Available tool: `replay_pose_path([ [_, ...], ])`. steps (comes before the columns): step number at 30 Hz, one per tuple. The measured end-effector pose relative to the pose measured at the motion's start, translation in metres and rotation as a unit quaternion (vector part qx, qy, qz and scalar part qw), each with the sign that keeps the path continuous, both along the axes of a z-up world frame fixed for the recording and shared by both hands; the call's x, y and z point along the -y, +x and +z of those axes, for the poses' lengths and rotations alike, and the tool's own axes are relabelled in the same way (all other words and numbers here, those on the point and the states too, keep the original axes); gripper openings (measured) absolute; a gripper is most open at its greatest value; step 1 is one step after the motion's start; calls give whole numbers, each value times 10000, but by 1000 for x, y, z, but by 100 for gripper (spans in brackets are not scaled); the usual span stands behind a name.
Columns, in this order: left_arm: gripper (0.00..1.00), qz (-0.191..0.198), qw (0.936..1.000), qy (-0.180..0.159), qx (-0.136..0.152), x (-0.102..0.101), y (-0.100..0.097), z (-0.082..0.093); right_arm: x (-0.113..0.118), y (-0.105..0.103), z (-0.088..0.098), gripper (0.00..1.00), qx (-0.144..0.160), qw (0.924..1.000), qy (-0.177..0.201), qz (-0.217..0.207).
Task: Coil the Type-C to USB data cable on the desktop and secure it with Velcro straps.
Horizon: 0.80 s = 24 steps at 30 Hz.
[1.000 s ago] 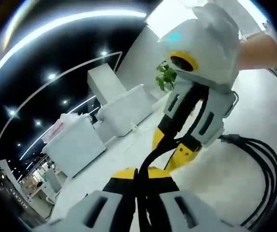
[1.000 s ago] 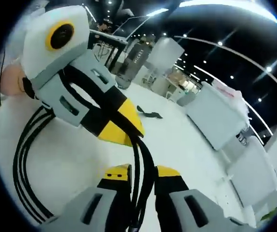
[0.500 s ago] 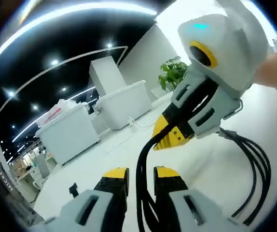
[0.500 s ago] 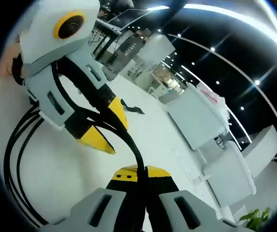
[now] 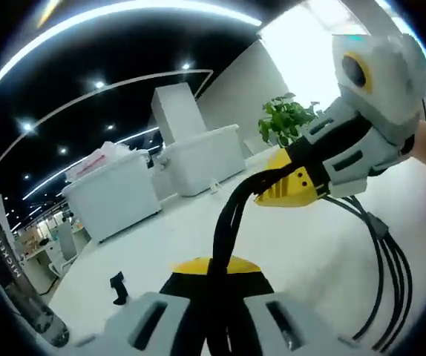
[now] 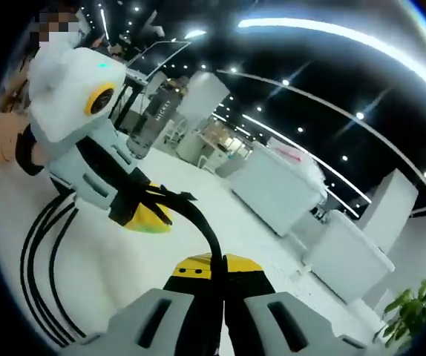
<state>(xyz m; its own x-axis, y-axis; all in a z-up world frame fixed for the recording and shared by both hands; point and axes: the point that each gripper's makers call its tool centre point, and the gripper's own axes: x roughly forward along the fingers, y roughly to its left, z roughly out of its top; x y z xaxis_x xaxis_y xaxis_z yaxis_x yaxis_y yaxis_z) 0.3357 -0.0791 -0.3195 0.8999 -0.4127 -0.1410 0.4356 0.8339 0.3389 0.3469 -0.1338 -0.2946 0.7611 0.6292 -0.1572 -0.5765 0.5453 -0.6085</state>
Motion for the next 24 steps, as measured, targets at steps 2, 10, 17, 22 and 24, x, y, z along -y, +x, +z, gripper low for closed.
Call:
replay_pose_path([
  [2,5,45,10000,-3,59,-3,0,3,-4,-4,-1,4,-366,9981,464,171],
  [10,4,120,9997,202,0,-7,-5,-1,-5,-12,43,33,-1619,9462,2550,1158],
  [17,4,323,9992,230,-35,-29,-11,2,-55,-21,59,33,-1714,9342,1671,2645],
  [22,4,529,9984,189,-82,-53,-10,-2,-57,-23,37,29,-1455,9469,966,2700],
  [24,4,524,9985,140,-22,-55,-11,3,-51,-21,24,29,-1539,9477,839,2669],
])
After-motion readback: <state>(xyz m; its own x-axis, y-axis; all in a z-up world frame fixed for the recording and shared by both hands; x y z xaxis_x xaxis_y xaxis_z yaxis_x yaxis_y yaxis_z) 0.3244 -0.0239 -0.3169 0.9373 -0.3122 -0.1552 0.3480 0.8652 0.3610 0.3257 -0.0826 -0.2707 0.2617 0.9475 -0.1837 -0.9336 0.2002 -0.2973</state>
